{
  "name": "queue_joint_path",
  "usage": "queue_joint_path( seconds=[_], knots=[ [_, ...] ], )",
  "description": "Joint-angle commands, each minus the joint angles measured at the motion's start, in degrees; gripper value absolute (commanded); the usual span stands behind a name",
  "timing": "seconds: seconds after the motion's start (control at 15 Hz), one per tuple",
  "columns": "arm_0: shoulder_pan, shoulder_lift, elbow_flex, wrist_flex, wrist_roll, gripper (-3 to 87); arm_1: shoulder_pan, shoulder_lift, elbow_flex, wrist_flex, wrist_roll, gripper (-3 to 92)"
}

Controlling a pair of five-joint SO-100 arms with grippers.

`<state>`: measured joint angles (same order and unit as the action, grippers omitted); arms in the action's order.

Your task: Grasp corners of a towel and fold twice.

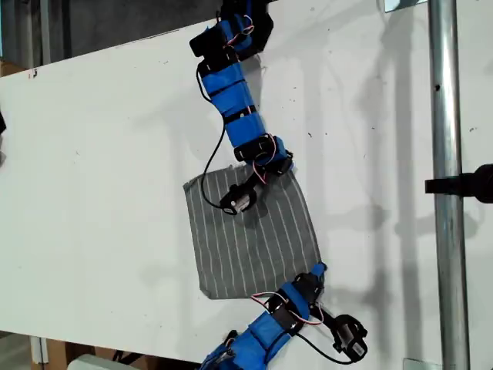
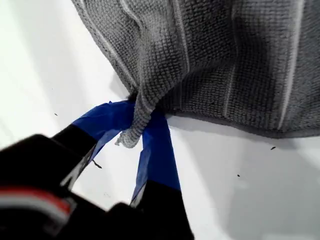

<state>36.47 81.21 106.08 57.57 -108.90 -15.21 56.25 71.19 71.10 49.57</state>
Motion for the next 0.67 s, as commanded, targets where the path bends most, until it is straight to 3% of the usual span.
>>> queue_joint_path(
  seconds=[0.0, 0.13, 0.33, 0.47, 0.53, 0.6],
  knots=[
    [1.1, 0.4, -1.4, 0.9, -2.5, 24.3, -0.3, 1.8, -2.1, 0.3, -0.2, -0.1],
    [1.1, 2.0, -1.1, 3.3, -3.4, 23.6, -0.3, 1.7, -2.1, 0.1, -0.1, -0.1],
    [1.1, 1.1, 6.5, -6.6, -5.2, 18.9, -0.2, 1.7, -2.1, -0.2, -0.3, -0.1],
    [0.1, -2.1, 9.1, -13.9, -3.2, 2.7, -0.1, 1.5, -1.9, -0.1, -0.4, -0.1],
    [-0.1, -2.2, 9.0, -15.5, -2.1, -2.9, -0.1, 1.6, -1.9, 0.2, -0.3, -0.1],
    [-0.2, -0.6, 7.7, -14.1, -1.4, -2.9, -0.3, 1.9, -1.8, 0.3, -0.3, -0.1]
  ],
)
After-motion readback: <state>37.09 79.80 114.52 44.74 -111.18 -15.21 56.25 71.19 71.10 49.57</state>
